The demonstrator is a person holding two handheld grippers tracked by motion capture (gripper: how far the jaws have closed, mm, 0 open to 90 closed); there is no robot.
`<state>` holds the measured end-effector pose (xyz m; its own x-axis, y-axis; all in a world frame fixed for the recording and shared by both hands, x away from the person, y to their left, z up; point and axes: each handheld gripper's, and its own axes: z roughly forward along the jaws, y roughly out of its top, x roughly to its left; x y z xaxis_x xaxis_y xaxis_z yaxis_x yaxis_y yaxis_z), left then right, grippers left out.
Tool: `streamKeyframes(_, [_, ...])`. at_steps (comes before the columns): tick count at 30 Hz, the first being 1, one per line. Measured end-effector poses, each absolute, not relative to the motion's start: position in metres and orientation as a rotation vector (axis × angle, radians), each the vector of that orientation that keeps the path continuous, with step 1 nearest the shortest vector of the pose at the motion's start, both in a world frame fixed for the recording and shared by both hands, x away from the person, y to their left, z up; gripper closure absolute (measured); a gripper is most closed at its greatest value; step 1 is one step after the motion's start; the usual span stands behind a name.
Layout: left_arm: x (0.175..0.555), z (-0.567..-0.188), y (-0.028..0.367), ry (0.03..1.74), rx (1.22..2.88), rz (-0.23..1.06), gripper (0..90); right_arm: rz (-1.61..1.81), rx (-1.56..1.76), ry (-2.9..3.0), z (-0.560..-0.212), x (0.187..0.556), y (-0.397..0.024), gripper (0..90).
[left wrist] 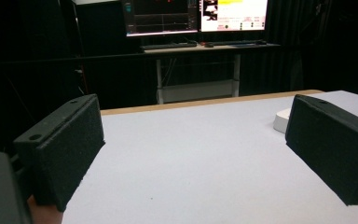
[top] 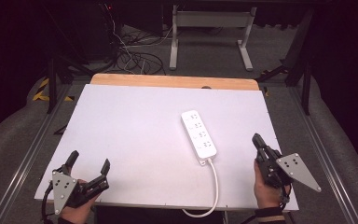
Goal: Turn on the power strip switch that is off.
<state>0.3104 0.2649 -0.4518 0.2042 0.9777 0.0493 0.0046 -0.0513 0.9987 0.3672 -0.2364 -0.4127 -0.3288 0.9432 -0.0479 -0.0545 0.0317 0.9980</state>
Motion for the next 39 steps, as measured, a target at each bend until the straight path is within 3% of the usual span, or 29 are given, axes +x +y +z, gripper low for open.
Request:
streamKeyframes(11, [0.311,-0.452,0.265,1.039,1.343,1.086,4.9,1.426,0.938,1.409,-0.416,0.366,-0.231,76.3])
streamKeyframes(15, [0.310,-0.452,0.265,1.032,1.345,1.079,4.8,1.419,0.939,1.380,-0.418,0.369,-0.231,39.0])
streamKeyframes(16, [0.310,-0.452,0.264,1.032,1.345,1.078,4.8,1.392,0.955,1.373,-0.419,0.371,-0.230,19.7])
streamKeyframes(17, [0.310,-0.452,0.264,1.032,1.345,1.078,4.8,1.377,0.959,1.366,-0.419,0.372,-0.229,9.7])
streamKeyframes(25, [0.311,-0.452,0.264,1.032,1.346,1.078,4.7,1.374,0.867,1.294,-0.427,0.372,-0.229,0.0])
streamKeyframes(29, [0.311,-0.452,0.265,1.033,1.348,1.075,4.5,1.388,0.730,1.300,-0.435,0.374,-0.227,1.2])
streamKeyframes(39, [0.311,-0.452,0.264,1.034,1.349,1.072,4.5,1.372,0.770,1.282,-0.437,0.377,-0.228,0.7])
